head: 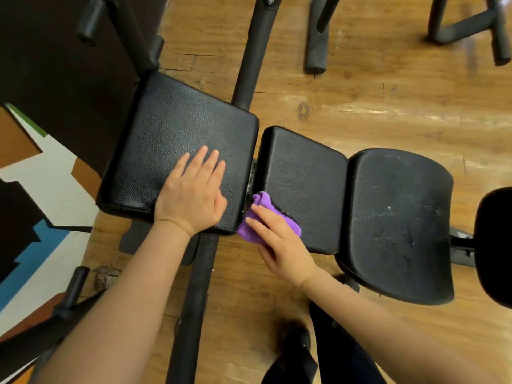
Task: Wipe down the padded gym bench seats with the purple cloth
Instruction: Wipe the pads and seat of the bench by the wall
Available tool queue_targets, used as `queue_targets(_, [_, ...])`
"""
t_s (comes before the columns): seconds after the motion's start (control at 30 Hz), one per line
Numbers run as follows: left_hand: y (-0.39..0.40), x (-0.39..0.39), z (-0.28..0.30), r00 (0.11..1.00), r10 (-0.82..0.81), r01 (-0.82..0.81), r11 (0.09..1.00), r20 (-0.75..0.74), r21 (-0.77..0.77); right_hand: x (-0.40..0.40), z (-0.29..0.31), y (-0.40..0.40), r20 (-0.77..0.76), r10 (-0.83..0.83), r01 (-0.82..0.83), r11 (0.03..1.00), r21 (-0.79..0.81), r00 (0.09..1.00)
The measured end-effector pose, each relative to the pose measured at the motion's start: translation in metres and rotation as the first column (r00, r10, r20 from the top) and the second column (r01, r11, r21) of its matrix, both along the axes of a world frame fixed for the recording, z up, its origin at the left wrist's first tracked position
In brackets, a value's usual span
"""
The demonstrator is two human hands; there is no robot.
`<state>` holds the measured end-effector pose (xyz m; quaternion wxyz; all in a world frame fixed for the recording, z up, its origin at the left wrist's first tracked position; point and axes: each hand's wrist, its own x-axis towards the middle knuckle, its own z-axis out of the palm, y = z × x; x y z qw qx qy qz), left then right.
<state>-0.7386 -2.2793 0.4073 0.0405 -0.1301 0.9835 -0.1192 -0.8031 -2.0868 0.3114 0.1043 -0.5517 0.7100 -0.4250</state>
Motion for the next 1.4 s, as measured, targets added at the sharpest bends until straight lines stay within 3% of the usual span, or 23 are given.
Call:
queue_targets(0.13, [0.000,0.000,-0.001,1.000,-0.004,0.004,1.000,-0.010,0.004,0.001,0.000,0.004,0.011,-0.096,0.094,0.989,0.113,0.995])
queue_targets(0.23, [0.000,0.001,-0.001,1.000,-0.008,0.008,1.000,-0.023,-0.002,-0.002,0.001,0.002,0.141,-0.204,0.191,0.977,0.098,0.969])
queue_targets(0.4, [-0.001,0.002,-0.003,0.999,-0.015,0.014,1.000,-0.043,-0.011,0.005,0.001,-0.005,0.192,-0.343,0.330,0.939,0.098,0.919])
queue_targets(0.57, [-0.002,0.003,-0.005,0.997,-0.025,0.023,0.999,-0.071,-0.024,0.009,-0.004,0.002,0.018,-0.095,0.094,0.995,0.032,0.995])
queue_targets(0.73, [-0.002,0.004,-0.005,0.998,-0.033,0.031,0.999,-0.057,-0.036,0.003,-0.010,0.004,-0.193,0.095,-0.088,0.995,0.045,0.977])
queue_targets(0.83, [-0.003,0.004,-0.004,0.997,-0.062,0.060,0.996,-0.038,-0.062,0.001,-0.006,0.002,-0.167,0.055,-0.058,0.998,-0.013,0.984])
queue_targets(1.0, [-0.003,0.004,-0.006,0.994,-0.102,0.100,0.994,-0.038,-0.054,0.010,-0.009,0.002,-0.046,-0.157,0.156,0.988,-0.019,0.987])
queue_targets(1.23, [-0.001,0.005,-0.006,0.993,-0.115,0.114,0.992,-0.015,-0.051,0.008,-0.033,0.022,-0.057,-0.095,0.088,0.989,-0.121,0.994])
queue_targets(1.4, [-0.001,0.007,-0.003,0.960,-0.278,0.279,0.960,0.042,-0.011,-0.010,-0.054,0.065,-0.026,-0.198,0.197,0.979,-0.054,0.980])
